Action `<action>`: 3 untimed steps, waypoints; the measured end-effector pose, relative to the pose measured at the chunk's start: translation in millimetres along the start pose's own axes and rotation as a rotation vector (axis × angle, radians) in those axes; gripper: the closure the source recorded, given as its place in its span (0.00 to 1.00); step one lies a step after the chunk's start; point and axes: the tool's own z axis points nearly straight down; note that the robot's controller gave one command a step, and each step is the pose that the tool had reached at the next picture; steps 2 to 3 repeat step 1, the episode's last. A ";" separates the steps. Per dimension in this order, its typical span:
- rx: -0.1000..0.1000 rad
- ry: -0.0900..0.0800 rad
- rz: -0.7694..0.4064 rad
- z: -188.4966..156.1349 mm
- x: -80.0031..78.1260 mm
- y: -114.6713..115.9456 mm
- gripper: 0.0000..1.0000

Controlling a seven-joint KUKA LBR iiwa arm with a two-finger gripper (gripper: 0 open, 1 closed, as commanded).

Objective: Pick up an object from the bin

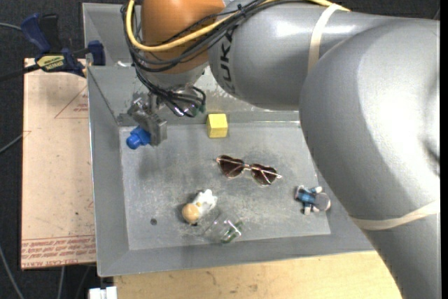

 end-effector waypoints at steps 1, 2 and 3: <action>-0.002 0.005 0.003 15.3 -1.4 -0.6 1.00; -0.002 0.005 0.003 15.3 -1.4 -0.6 1.00; -0.002 0.005 0.003 15.3 -1.4 -0.6 1.00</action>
Offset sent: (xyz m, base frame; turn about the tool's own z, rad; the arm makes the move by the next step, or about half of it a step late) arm 0.0000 0.0001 0.0244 0.0000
